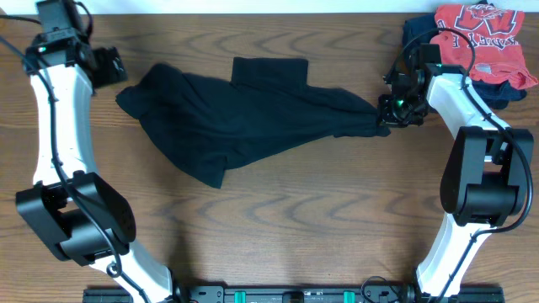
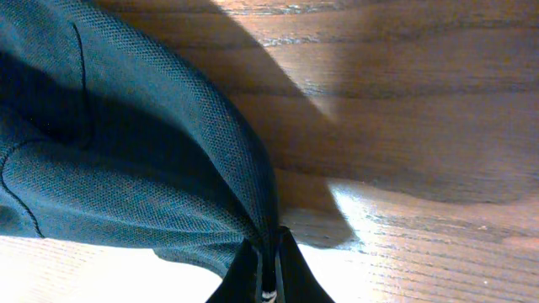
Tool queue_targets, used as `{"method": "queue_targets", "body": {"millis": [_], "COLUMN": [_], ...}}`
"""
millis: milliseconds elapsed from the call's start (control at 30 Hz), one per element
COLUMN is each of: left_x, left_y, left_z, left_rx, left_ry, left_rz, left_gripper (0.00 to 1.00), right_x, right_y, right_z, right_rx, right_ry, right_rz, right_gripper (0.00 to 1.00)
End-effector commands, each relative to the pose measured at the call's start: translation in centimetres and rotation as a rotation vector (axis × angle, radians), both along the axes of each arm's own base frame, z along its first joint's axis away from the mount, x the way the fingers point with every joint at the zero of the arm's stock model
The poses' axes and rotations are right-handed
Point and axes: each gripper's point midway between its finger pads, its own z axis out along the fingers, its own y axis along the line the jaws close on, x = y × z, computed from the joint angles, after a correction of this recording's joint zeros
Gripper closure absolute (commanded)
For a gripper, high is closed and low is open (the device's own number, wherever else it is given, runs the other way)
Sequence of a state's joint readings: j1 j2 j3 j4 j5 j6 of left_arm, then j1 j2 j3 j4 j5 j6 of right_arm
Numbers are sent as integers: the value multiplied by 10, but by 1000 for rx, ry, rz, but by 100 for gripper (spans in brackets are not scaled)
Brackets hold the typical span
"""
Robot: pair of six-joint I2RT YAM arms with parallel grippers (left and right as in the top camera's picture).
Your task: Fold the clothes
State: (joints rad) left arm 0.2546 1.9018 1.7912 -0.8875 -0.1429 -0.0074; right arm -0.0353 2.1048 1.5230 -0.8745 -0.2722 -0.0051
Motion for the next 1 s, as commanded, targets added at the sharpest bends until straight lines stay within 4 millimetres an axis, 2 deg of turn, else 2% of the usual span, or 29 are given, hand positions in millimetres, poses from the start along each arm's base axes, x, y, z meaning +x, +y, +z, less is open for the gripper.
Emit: {"method": "queue_targets", "body": {"millis": [0,133,300,367,467,633,733,867,967], "left_x": [-9,-45,-101,-121,-148,-174,-179,-173,-172], "left_y": [-54,-125,-175,-187,-203,-223,-227,-231,-231], "left_z": [6,-17,-62,-77,-97,-118,-136,-166,-178], "left_rx": [-162,-371,-386,-395,-394,-376,-339,-321,-316], "left_ry": [20,193,458,534,613,625,574,496,469], "left_rz": [-95,-220,-310,-322,-353,-376,-366,-374,-378], "left_gripper": [2,2,1,1,2,2,2,4,8], "right_x": [-2,-1,-3,-4,-5,-3,-3,-2,-3], "right_y": [-3,-3,-2,-2,-2,-2,-2,-2,-2], "right_z": [-5,-5,-5,-5,-5,-5,-5,-5,-5], "right_rx": [-14,-12,-7,-6,-6,-7,-7,-6,-6], "right_ry": [10,10,18,22,24,16,16,11,14], "right_rz": [7,7,8,8,8,7,7,7,7], "right_gripper": [99,99,99,99,99,99,99,99,99]}}
